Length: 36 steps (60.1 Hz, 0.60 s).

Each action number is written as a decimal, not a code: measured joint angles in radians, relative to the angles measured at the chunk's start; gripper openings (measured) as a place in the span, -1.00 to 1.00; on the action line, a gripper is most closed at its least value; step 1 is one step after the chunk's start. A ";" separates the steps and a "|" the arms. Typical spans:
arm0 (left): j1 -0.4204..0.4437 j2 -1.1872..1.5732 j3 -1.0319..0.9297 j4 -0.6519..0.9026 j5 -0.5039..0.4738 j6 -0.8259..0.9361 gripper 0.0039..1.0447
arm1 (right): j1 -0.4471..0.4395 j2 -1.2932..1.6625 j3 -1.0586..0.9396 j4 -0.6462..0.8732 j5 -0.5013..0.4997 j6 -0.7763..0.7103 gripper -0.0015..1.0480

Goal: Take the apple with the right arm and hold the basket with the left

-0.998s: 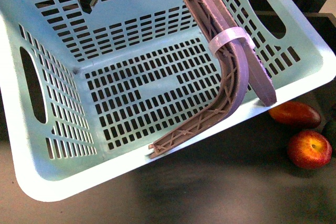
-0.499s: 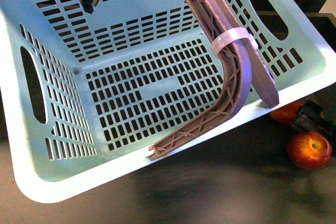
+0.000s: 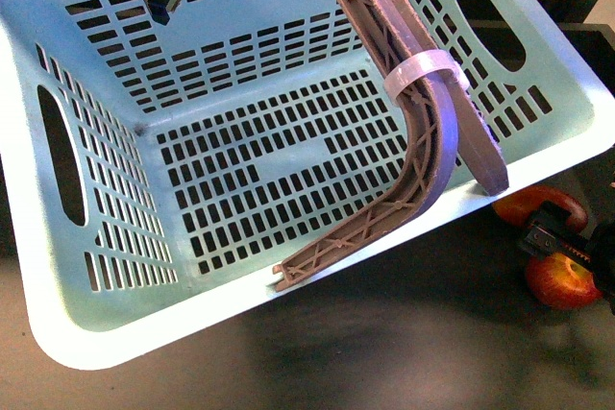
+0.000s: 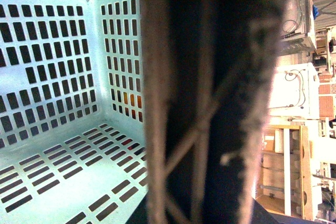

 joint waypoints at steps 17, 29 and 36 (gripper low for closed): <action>0.000 0.000 0.000 0.000 -0.001 0.000 -0.92 | -0.006 0.021 0.006 -0.004 0.000 0.000 0.83; 0.000 0.000 0.000 0.000 0.000 0.000 -0.92 | -0.006 0.021 0.004 -0.004 0.003 0.000 0.42; 0.000 0.000 0.000 0.000 0.000 0.000 -0.92 | -0.006 0.018 -0.005 0.003 0.003 0.000 0.34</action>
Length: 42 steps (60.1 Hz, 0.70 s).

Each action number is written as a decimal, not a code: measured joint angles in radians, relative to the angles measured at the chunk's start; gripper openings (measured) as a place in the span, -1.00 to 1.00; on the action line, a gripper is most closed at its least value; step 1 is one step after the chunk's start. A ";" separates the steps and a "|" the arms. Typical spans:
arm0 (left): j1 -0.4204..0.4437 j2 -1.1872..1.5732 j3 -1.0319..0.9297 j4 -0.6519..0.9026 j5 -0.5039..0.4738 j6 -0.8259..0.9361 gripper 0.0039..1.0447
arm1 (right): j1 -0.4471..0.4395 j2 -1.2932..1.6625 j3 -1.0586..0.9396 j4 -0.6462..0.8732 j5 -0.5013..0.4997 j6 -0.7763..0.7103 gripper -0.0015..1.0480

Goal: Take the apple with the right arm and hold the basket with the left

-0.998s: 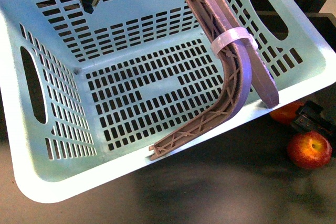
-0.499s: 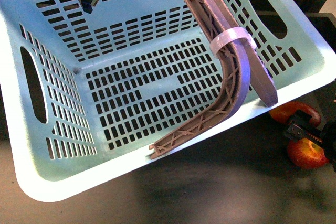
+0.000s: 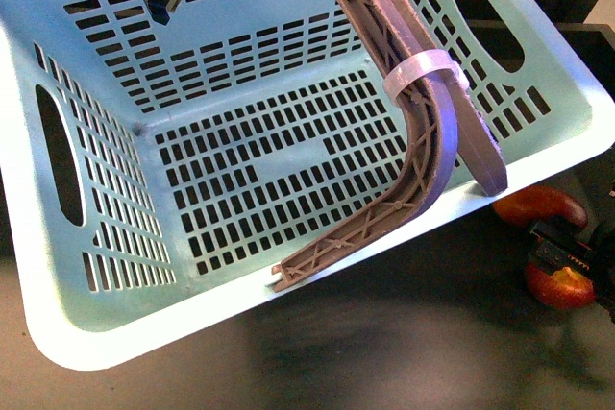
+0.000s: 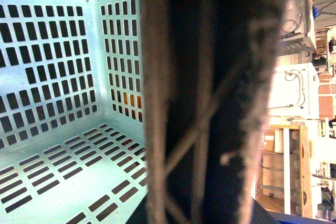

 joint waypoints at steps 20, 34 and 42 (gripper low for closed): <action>0.000 0.000 0.000 0.000 -0.001 0.000 -0.92 | -0.019 -0.060 -0.085 0.068 0.066 0.000 0.29; 0.000 0.000 0.000 0.000 0.000 0.000 -0.92 | -0.010 -0.249 -0.188 0.191 0.238 -0.044 0.29; 0.000 0.000 0.000 0.000 -0.001 0.000 -0.92 | 0.018 -0.371 -0.258 0.298 0.320 -0.109 0.29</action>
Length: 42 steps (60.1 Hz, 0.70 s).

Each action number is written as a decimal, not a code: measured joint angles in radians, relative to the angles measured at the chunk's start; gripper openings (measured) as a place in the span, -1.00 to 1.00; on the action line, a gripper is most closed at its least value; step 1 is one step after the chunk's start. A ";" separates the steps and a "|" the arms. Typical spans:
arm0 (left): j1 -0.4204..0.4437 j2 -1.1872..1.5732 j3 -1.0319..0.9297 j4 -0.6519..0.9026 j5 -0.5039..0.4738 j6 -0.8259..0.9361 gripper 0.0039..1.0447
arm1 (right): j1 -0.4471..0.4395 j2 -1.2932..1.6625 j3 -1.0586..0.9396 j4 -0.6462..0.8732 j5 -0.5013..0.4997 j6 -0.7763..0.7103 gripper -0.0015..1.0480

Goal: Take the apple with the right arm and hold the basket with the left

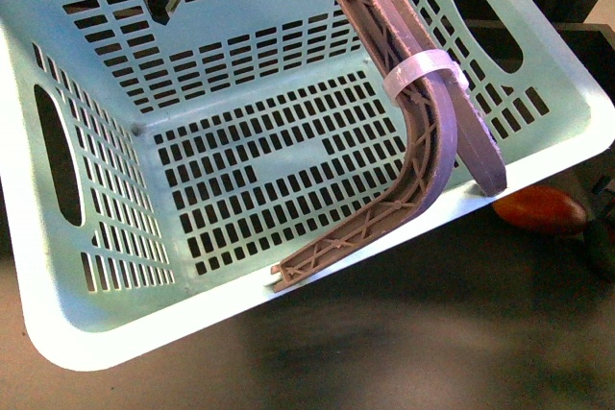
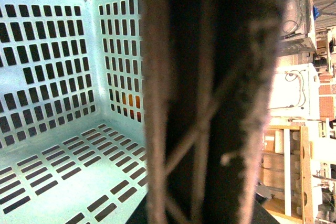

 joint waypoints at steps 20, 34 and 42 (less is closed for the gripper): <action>0.000 0.000 0.000 0.000 0.000 0.000 -0.92 | 0.060 -0.178 -0.122 0.259 0.062 -0.076 0.29; 0.000 0.000 0.000 0.000 0.000 0.000 -0.92 | 0.189 -0.216 -0.157 0.591 0.098 -0.264 0.28; 0.000 0.000 0.000 0.000 0.000 0.000 -0.92 | 0.245 -0.244 -0.159 0.572 0.028 -0.269 0.28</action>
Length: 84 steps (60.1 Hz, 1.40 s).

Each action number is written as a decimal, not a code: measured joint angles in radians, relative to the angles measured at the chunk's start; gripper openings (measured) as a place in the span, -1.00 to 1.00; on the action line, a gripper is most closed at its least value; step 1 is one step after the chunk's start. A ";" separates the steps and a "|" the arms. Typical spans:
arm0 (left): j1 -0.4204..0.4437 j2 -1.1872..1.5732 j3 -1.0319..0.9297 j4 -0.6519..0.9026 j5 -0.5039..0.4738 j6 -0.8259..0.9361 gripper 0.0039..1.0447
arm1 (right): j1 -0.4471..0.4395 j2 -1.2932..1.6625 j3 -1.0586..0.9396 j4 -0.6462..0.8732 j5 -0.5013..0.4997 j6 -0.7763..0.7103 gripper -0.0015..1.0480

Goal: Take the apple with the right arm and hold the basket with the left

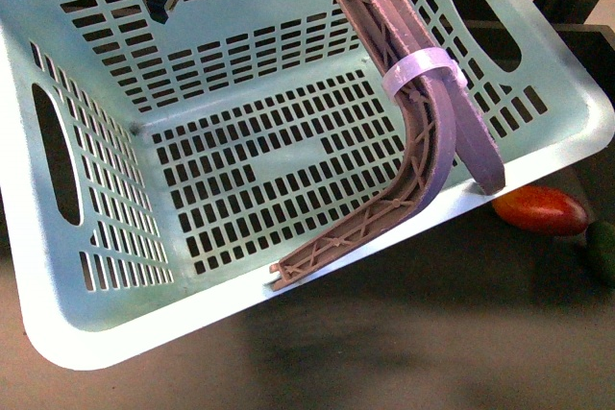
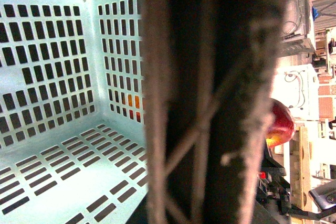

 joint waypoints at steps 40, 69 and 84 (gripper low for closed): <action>0.000 0.000 0.000 0.001 -0.003 0.000 -0.92 | -0.018 -0.064 -0.040 0.028 -0.476 0.521 0.27; 0.000 0.000 0.000 0.001 0.001 0.000 -0.92 | 0.060 -0.039 -0.022 -0.055 -0.614 0.486 0.52; -0.001 0.001 0.000 0.001 -0.002 0.004 -0.92 | 0.060 -0.039 -0.020 -0.056 -0.614 0.478 0.83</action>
